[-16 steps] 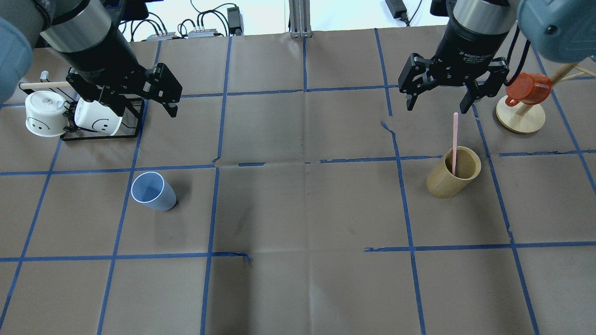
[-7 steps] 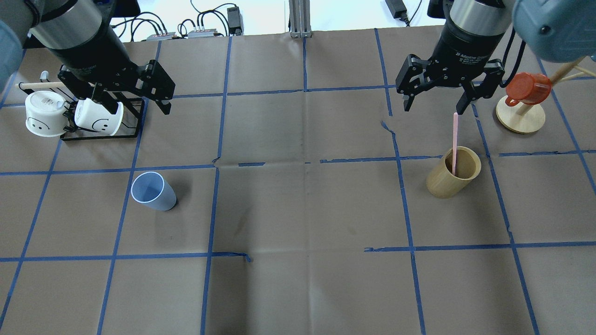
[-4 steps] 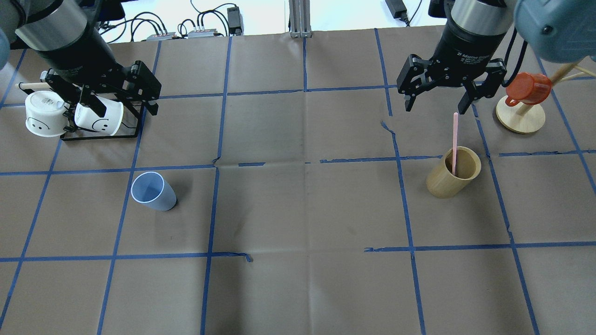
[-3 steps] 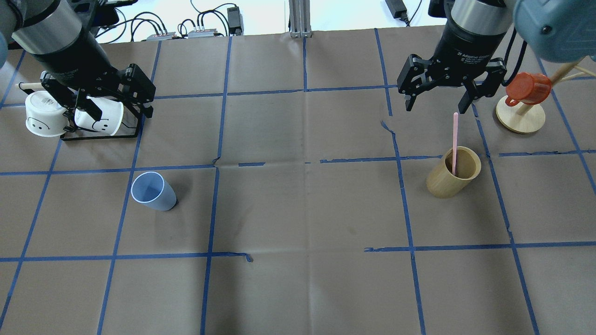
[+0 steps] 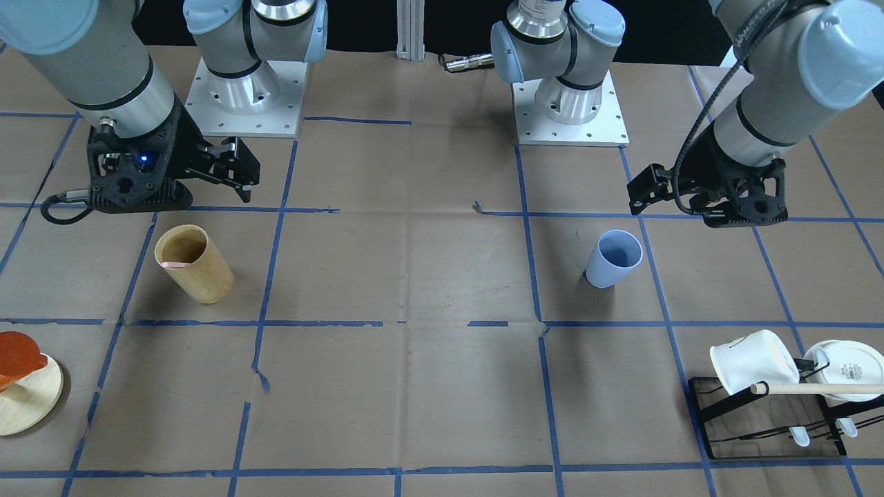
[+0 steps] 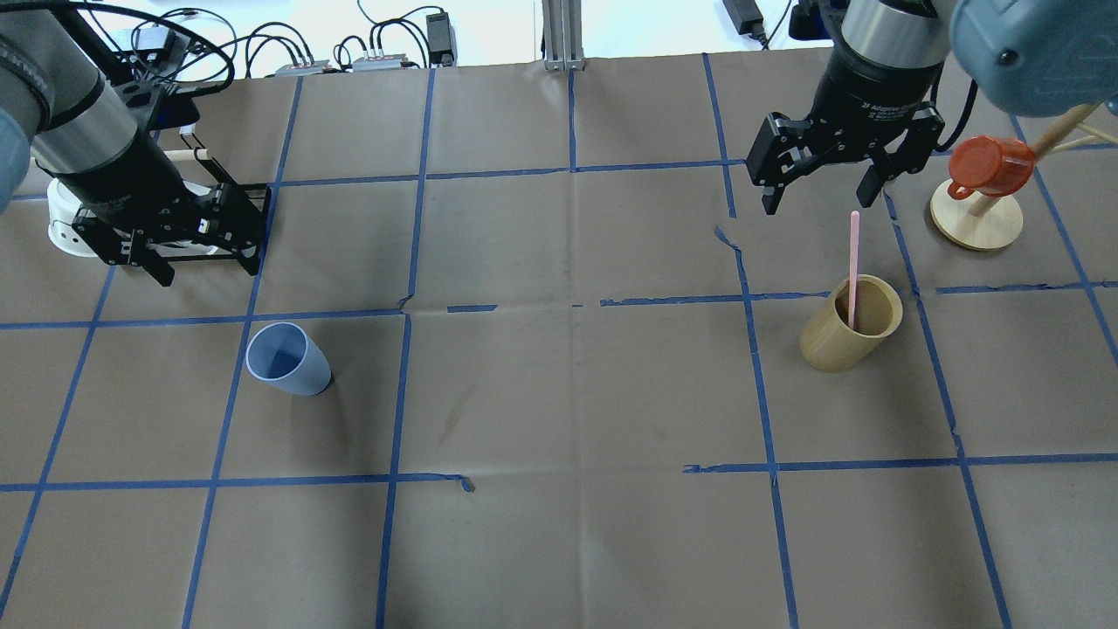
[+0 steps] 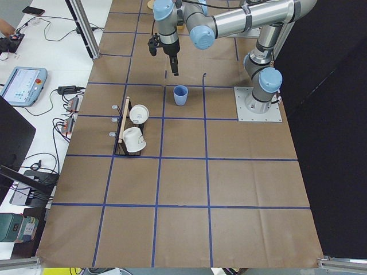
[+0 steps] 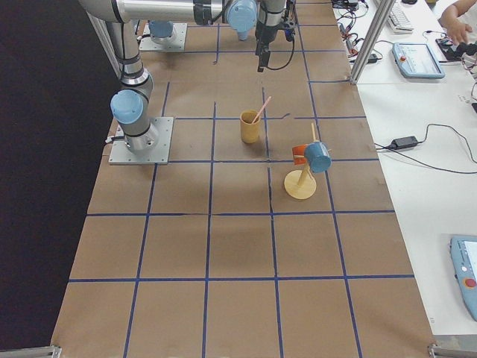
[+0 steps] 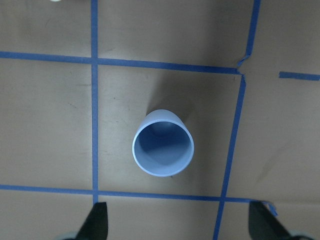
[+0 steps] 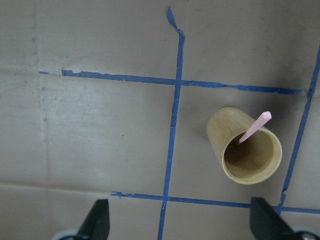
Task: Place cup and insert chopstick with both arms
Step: 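Grasp the light blue cup rim with the left gripper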
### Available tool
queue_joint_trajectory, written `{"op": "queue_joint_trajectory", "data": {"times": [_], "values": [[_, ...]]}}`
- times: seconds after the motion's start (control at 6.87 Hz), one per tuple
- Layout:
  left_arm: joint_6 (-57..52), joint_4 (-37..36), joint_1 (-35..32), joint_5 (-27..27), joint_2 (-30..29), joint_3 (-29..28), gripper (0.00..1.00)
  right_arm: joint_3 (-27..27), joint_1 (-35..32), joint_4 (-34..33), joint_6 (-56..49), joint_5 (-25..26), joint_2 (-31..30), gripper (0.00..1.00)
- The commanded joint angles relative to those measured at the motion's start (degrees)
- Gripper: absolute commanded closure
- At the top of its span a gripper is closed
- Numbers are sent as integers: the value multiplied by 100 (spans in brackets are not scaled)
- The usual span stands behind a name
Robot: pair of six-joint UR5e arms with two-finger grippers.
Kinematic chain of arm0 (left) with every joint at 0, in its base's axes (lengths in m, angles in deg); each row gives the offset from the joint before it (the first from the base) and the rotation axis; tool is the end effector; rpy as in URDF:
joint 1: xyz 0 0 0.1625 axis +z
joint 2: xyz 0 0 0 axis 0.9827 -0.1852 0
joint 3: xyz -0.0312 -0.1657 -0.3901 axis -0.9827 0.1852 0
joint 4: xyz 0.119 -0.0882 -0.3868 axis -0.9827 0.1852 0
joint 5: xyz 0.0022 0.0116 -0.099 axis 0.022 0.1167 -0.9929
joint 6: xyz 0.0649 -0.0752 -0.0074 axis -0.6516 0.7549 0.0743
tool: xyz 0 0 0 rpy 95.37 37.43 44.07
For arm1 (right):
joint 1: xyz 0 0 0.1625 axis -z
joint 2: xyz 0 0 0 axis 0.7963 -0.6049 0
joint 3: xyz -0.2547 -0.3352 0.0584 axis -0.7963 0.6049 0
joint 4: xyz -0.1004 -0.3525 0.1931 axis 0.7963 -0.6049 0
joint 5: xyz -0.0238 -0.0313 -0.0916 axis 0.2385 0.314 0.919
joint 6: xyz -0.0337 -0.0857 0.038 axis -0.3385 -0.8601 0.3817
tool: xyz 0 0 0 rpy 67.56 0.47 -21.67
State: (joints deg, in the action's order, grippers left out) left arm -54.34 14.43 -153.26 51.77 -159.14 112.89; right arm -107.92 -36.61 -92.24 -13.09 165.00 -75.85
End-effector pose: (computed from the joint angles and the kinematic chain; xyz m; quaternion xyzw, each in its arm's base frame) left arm 0.0068 -0.5023 0.3938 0.0397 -0.9957 -0.0826 0.0158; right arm 0.1284 -0.5271 0.4569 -0.0594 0.9966 0.0572 0.0082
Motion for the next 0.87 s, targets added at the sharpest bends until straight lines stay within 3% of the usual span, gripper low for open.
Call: {"op": "queue_joint_trajectory", "data": {"times": [0.0, 0.44, 0.73], "values": [[-295, -1072, 325, -5, -135, 853, 0, 10, 0, -366, -702, 292, 262, 0], [-313, -1753, 379, 4, -197, 1559, 2, 98, -17, -439, -1029, 557, 552, 0], [-287, -2010, 353, 21, -522, 1577, 7, 36, 70, -448, -1555, 662, 710, 0]]}}
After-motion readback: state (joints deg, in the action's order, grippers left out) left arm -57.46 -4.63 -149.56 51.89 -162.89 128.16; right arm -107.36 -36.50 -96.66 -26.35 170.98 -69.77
